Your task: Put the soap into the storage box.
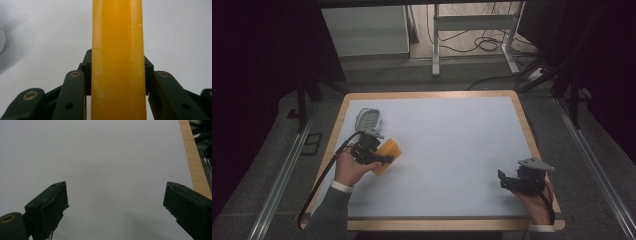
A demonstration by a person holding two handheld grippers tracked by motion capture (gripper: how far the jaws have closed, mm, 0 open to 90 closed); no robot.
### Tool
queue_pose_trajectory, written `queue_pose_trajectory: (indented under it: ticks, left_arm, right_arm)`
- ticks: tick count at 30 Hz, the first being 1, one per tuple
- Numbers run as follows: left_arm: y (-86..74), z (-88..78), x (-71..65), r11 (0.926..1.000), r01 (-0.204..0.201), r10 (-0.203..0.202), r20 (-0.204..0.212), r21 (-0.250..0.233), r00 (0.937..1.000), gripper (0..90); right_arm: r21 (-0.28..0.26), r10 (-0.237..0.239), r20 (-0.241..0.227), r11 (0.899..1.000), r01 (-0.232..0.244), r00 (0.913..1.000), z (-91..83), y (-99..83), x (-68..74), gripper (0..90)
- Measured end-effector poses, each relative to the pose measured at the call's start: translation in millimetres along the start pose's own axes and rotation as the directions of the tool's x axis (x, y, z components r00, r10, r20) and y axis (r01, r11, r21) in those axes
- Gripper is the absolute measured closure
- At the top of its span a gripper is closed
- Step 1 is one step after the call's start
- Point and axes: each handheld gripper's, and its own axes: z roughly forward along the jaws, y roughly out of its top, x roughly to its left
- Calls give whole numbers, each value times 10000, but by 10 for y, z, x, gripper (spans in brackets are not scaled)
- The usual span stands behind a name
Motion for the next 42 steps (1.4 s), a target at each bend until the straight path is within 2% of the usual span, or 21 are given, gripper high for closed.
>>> queue_pose_trajectory:
  ticks: [14,28,34,42]
  left_arm:
    - [22,-76,129,9994,246,-252,-274,-229,9993,609]
    - [83,-84,303,9989,457,-458,-362,-41,9983,610]
    - [131,-112,350,9982,586,-591,-386,-118,9975,609]
    - [158,-145,372,9984,541,-548,-565,-132,9969,609]
  right_arm:
    - [0,11,35,10000,-11,10000,-2,4,4,57]
    - [40,3,37,10000,-4,10000,3,1,-2,57]
    - [30,4,57,10000,-4,10000,0,2,-2,57]
    - [34,8,80,10000,-8,10000,2,4,3,57]
